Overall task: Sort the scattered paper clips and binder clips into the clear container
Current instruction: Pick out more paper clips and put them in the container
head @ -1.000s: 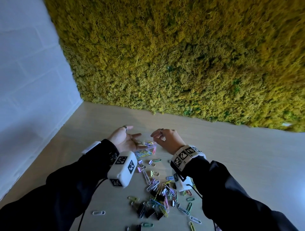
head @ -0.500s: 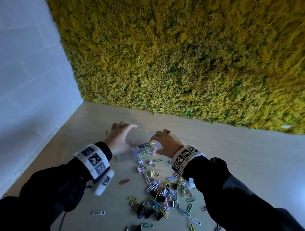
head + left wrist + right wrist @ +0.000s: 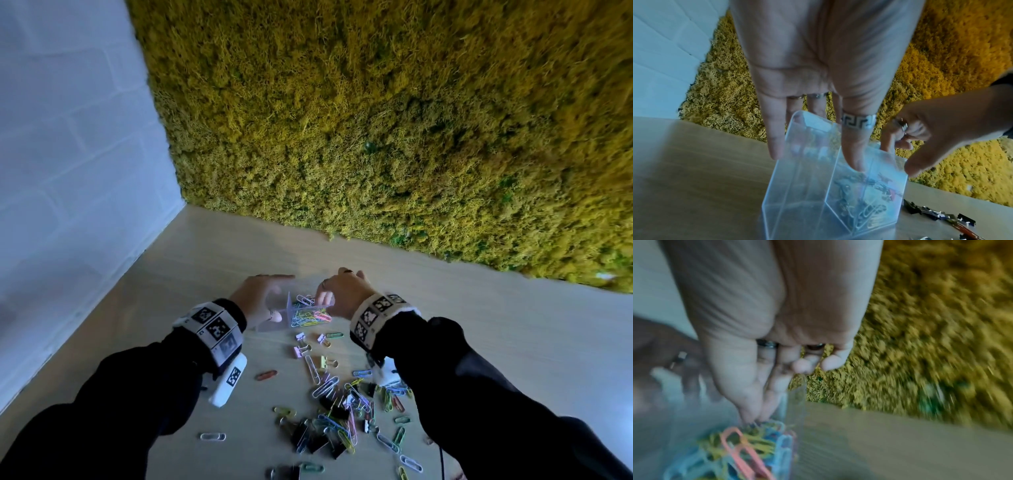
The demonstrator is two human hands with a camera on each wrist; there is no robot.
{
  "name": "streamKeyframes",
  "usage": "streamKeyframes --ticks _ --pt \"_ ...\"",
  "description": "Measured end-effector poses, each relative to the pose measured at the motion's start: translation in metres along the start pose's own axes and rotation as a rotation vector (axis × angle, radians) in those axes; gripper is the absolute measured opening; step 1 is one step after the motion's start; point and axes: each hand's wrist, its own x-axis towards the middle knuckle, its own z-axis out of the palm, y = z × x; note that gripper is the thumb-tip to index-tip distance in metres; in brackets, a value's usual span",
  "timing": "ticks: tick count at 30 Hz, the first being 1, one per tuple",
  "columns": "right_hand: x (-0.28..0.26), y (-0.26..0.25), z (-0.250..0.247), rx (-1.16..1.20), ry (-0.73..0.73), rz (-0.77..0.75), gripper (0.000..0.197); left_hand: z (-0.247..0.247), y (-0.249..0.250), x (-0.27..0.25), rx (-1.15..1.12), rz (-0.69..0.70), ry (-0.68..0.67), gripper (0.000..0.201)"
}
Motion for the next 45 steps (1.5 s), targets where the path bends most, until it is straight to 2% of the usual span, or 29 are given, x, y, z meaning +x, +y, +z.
streamKeyframes --ticks 1,3,5,7,10,13,17,22,24,29,33,36,40,43,45 --pt "0.0 -0.003 0.005 -0.168 0.012 0.016 0.02 0.0 0.0 0.0 -0.02 -0.005 -0.005 0.08" --pt "0.0 -0.01 0.014 -0.307 -0.006 0.033 0.019 0.001 -0.001 0.0 -0.031 0.005 -0.021 0.079" --pt "-0.001 -0.01 0.015 -0.247 -0.034 0.051 0.026 0.002 -0.001 0.001 -0.024 0.008 -0.019 0.077" --pt "-0.006 -0.007 0.008 -0.072 -0.048 0.057 0.033 0.003 -0.002 0.002 -0.019 0.0 -0.011 0.076" --pt "-0.008 -0.006 -0.002 0.049 0.057 -0.017 0.033 0.004 -0.004 0.003 -0.001 -0.026 -0.011 0.08" --pt "-0.003 -0.019 0.005 -0.065 0.027 -0.064 0.04 0.004 -0.004 0.003 -0.029 -0.034 -0.025 0.079" --pt "0.001 -0.023 0.014 -0.275 0.028 -0.042 0.025 0.002 -0.002 0.003 -0.032 -0.012 -0.036 0.078" --pt "-0.004 -0.009 0.0 -0.1 0.111 -0.088 0.027 0.004 -0.007 0.002 -0.03 -0.05 -0.035 0.08" --pt "-0.006 -0.01 0.003 -0.151 0.094 -0.093 0.021 0.004 -0.006 0.002 -0.029 -0.044 -0.039 0.079" --pt "-0.001 -0.014 0.01 -0.235 0.026 -0.015 0.024 0.001 -0.004 0.001 -0.03 -0.023 -0.046 0.077" --pt "-0.001 -0.016 0.01 -0.417 0.005 -0.026 0.021 0.0 -0.002 0.0 -0.022 -0.029 -0.062 0.078" --pt "0.0 -0.017 0.009 -0.325 0.112 -0.031 0.024 0.0 -0.001 0.0 -0.033 -0.033 -0.038 0.077" --pt "-0.002 -0.026 0.021 -0.394 0.049 -0.022 0.027 -0.002 0.004 -0.002 0.001 0.024 -0.047 0.075" --pt "-0.004 -0.026 0.018 -0.091 0.063 0.012 0.031 -0.002 0.004 -0.002 -0.003 0.022 -0.052 0.074" --pt "-0.006 -0.021 0.012 -0.07 0.14 0.031 0.028 -0.001 0.002 -0.001 -0.003 0.02 -0.027 0.072"
